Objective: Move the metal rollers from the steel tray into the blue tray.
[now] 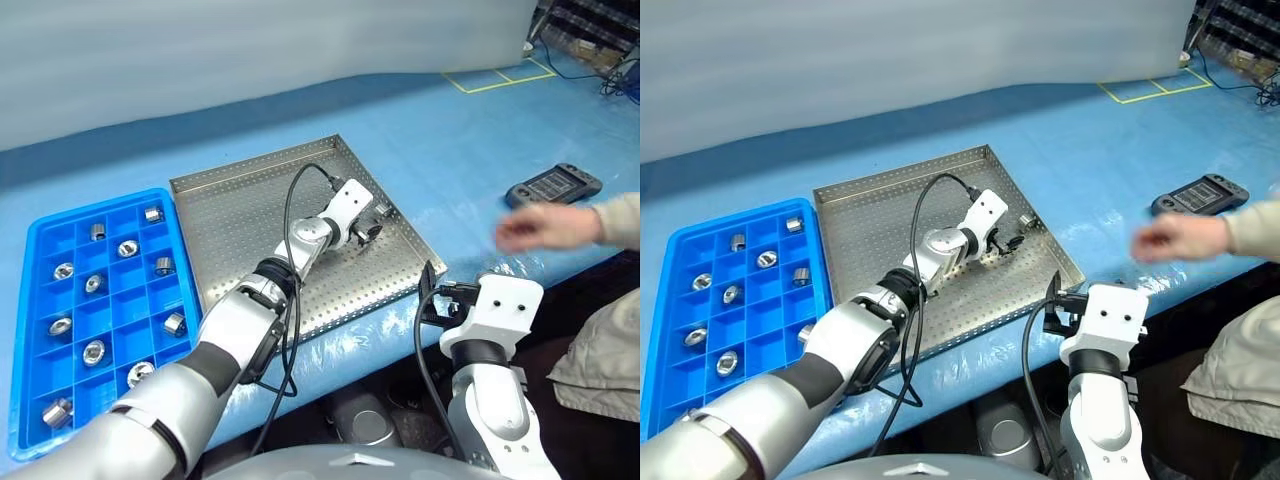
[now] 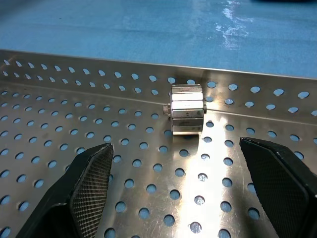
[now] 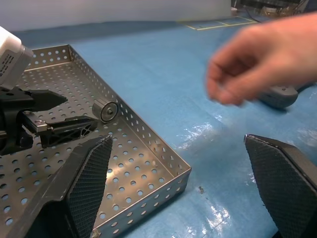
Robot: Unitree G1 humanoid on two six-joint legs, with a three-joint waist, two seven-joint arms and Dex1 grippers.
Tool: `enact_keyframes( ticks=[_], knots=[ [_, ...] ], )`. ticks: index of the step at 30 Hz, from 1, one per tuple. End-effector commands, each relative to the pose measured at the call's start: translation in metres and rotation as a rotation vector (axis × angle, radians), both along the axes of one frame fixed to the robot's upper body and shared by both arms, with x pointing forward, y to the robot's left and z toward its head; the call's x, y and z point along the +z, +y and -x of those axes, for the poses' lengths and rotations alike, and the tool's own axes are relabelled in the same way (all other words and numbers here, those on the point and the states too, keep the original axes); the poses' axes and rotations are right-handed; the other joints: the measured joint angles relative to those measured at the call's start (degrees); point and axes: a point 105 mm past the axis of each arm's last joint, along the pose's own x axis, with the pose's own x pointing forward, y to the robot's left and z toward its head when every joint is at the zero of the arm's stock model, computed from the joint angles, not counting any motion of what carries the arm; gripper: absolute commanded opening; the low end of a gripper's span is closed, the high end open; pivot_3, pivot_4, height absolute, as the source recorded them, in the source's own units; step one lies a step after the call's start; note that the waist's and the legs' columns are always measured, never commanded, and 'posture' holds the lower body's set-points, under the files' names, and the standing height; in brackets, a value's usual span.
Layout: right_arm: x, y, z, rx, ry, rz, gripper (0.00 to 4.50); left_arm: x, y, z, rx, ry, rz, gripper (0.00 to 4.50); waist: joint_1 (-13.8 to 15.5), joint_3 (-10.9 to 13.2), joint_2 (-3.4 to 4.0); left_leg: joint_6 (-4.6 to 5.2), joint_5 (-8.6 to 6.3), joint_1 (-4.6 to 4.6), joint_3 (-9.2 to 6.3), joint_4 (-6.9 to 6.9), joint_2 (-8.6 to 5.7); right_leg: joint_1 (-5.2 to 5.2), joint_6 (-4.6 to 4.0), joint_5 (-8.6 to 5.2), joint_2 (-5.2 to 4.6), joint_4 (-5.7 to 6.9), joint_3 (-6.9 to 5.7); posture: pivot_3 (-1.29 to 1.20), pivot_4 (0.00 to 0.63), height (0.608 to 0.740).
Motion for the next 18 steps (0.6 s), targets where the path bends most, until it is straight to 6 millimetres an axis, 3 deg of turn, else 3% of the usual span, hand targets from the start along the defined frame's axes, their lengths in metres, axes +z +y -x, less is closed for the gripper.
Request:
enact_keyframes(
  ticks=[1,9,18],
  knots=[
    [0.018,0.002,0.005,-0.019,-0.086,-0.013,4.50,0.033,-0.075,0.032,-0.154,-0.023,0.134,4.43,-0.5,0.0,0.00,0.00,0.00,0.00,0.00,0.00,0.00,0.00,0.00,0.00,0.00,0.00,0.00,-0.52,0.150,0.740],
    [0.017,-0.003,0.014,-0.083,-0.099,-0.014,4.50,0.041,-0.073,0.028,-0.141,-0.041,0.142,4.43,-4.2,0.0,-0.01,0.03,-0.02,0.02,0.08,-0.02,-0.03,0.01,0.09,-0.01,-0.05,0.00,0.08,-0.59,0.150,0.740],
    [0.014,0.001,0.013,-0.059,-0.079,-0.036,4.50,0.045,-0.046,0.009,-0.057,-0.087,0.160,4.43,-6.5,0.0,-0.04,0.07,0.00,0.07,0.12,-0.03,-0.06,0.03,0.16,0.00,-0.12,0.04,0.11,-0.52,0.150,0.740]
  ],
)
